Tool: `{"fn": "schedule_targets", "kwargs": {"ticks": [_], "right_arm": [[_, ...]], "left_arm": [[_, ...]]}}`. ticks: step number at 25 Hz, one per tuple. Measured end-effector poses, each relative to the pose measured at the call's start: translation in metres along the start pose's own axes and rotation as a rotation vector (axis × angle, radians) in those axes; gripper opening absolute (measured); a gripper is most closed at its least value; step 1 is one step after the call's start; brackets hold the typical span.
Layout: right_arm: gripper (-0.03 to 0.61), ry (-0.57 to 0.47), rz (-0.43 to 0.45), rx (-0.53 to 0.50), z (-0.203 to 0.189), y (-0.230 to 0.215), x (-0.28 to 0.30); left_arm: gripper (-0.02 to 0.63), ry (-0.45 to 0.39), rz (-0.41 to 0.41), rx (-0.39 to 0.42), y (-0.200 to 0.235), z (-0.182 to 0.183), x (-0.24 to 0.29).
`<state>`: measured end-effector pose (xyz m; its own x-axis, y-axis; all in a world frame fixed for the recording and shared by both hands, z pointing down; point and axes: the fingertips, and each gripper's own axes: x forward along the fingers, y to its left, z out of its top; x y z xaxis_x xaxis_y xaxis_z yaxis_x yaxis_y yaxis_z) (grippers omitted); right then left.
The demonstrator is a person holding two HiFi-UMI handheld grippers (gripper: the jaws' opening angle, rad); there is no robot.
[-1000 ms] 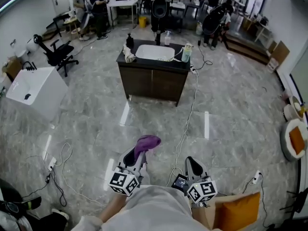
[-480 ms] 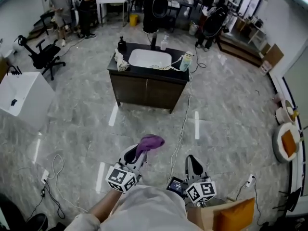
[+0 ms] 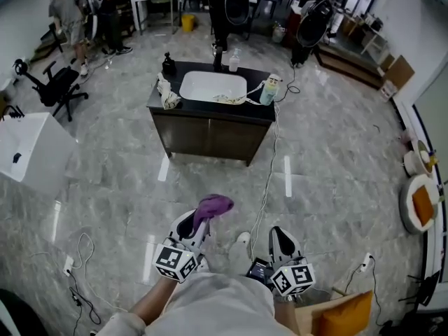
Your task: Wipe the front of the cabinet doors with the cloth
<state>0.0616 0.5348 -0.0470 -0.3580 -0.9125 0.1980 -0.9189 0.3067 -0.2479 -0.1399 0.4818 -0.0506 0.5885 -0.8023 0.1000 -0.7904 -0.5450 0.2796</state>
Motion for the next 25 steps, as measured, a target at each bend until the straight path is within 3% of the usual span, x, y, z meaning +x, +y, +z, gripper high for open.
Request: {"fn": "schedule_targets", "kwargs": {"ticks": [4, 13, 17, 20, 25], "right_arm": [[0.026, 0.022, 0.036, 0.037, 0.006, -0.037, 0.033], [0.026, 0.021, 0.239, -0.019, 0.051, -0.107, 0.126], [0.026, 0.073, 0.232, -0.025, 0.049, -0.142, 0.157], [0.026, 0.075, 0.223, -0.008, 0.051, -0.152, 0.176], [0.026, 0.066, 0.198, -0.036, 0.063, -0.146, 0.226]], "left_arm": [[0.091, -0.009, 0.017, 0.017, -0.005, 0.011, 0.042], [0.091, -0.058, 0.191, 0.001, 0.006, 0.034, 0.135], [0.091, -0.038, 0.199, -0.028, 0.001, 0.024, 0.171], [0.091, -0.006, 0.178, 0.003, 0.006, 0.017, 0.19], [0.091, -0.033, 0.152, -0.035, 0.058, 0.035, 0.228]]}}
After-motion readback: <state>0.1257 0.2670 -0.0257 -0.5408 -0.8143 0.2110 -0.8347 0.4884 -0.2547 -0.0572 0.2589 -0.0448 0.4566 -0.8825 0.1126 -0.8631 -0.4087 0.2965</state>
